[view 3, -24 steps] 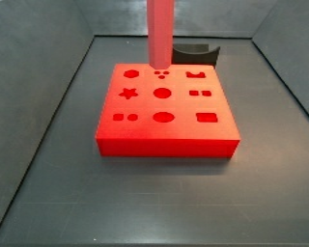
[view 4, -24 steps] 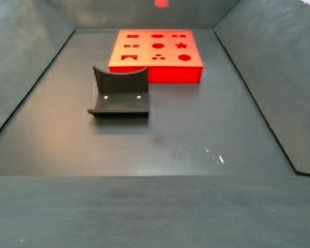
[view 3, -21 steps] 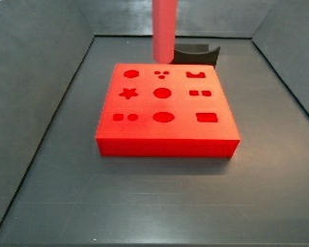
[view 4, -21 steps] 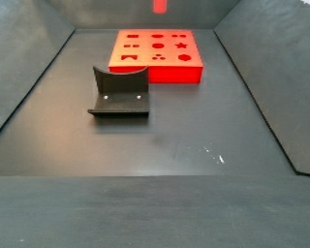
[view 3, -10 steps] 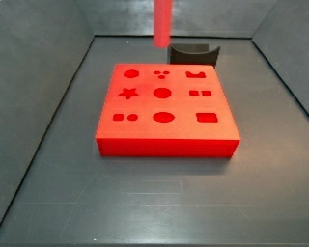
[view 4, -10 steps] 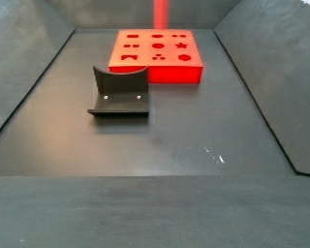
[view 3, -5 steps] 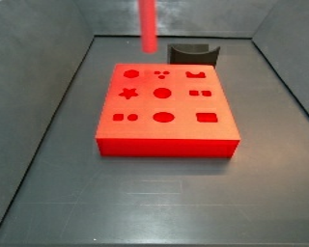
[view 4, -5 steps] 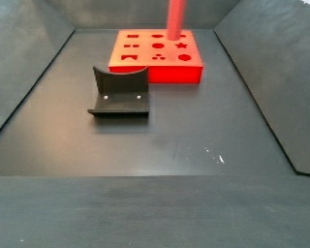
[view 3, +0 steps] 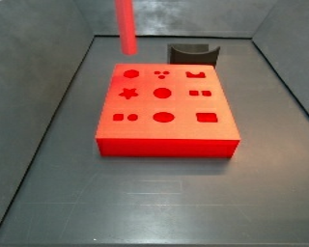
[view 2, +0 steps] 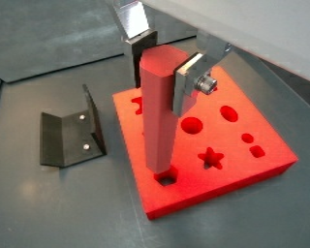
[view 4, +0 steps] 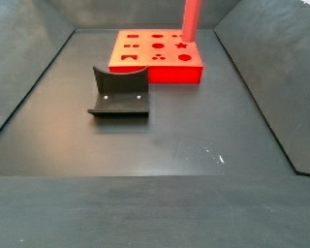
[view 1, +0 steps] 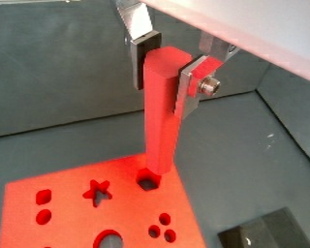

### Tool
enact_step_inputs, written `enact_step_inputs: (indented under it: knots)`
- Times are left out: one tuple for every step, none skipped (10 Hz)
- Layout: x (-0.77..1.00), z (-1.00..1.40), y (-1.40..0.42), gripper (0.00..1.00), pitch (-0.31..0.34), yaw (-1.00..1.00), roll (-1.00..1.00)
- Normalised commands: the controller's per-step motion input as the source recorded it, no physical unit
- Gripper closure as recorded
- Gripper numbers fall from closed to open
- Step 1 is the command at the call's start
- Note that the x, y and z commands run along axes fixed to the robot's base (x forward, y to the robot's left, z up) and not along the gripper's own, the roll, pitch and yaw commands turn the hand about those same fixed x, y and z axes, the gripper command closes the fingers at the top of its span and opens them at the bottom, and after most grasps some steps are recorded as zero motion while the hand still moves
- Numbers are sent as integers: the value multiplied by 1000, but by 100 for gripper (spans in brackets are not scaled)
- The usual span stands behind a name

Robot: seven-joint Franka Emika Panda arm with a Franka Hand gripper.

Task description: Insert the hexagon object.

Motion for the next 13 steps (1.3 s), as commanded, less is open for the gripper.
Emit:
enact_step_inputs:
  knots:
    - [83,-63,-77,100,-74,37,-343]
    - [134,-149,-37,100,-84,26,-320]
    - [166,-206,0,100,-51,80,-173]
    - [169,-131,0,100,0,83,0]
    - [0,-80,0,100,0,0,56]
    - [-166,-166,0,100,0,0,0]
    - [-169,-240,0,100,0,0,-41]
    - [0,-234,-31,100,0,-20,-27]
    - [129,-211,-37,100,3,-114,0]
    - [389,-151,-20,100,26,-203,0]
    - [374,-117,0,100,56,-209,36]
    - [86,-137,0,100,76,-180,104]
    - [-3,-106,0,100,99,-200,137]
